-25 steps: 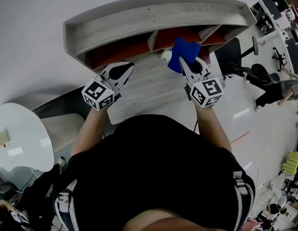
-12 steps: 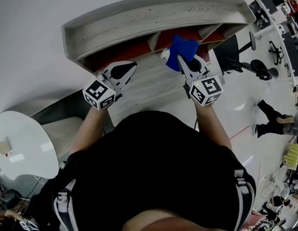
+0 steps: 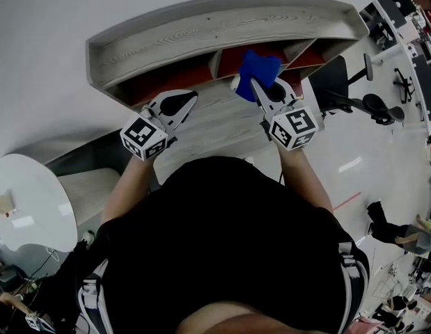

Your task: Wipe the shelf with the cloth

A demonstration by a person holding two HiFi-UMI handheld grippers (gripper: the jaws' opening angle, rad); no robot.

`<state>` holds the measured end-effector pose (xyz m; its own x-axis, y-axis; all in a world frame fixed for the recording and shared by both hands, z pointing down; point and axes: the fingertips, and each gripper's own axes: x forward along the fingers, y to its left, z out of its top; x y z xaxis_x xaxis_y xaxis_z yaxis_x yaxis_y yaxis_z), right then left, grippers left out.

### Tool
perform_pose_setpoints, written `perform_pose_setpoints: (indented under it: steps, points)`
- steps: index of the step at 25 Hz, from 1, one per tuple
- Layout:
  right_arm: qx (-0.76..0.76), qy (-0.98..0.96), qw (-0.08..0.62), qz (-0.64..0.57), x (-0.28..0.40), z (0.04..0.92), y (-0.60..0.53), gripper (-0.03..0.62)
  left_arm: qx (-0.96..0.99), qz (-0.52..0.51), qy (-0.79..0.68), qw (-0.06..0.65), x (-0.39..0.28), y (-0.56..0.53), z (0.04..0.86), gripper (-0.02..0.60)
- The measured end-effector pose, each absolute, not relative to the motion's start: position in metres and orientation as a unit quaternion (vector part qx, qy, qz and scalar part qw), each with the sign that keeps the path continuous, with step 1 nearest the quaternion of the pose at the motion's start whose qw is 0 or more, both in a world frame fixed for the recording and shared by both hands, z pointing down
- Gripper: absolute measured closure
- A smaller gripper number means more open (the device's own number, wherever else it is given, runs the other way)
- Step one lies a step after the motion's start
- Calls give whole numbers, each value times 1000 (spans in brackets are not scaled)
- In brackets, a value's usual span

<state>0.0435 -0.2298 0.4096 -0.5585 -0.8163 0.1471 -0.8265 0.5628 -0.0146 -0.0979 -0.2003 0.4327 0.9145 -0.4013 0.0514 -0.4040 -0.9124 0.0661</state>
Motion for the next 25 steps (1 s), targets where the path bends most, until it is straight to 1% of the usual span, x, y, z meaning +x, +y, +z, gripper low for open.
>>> perform_pose_setpoints:
  steps: [7, 16, 25]
  points:
    - [432, -899, 58, 48, 60, 412, -233, 537, 971, 17, -236, 33, -73, -201, 427, 565]
    - [409, -909, 70, 45, 77, 414, -240, 537, 963, 13, -265, 40, -52, -201, 429, 565]
    - [388, -918, 80, 37, 84, 415, -250, 537, 957, 14, -286, 39, -43, -202, 427, 565]
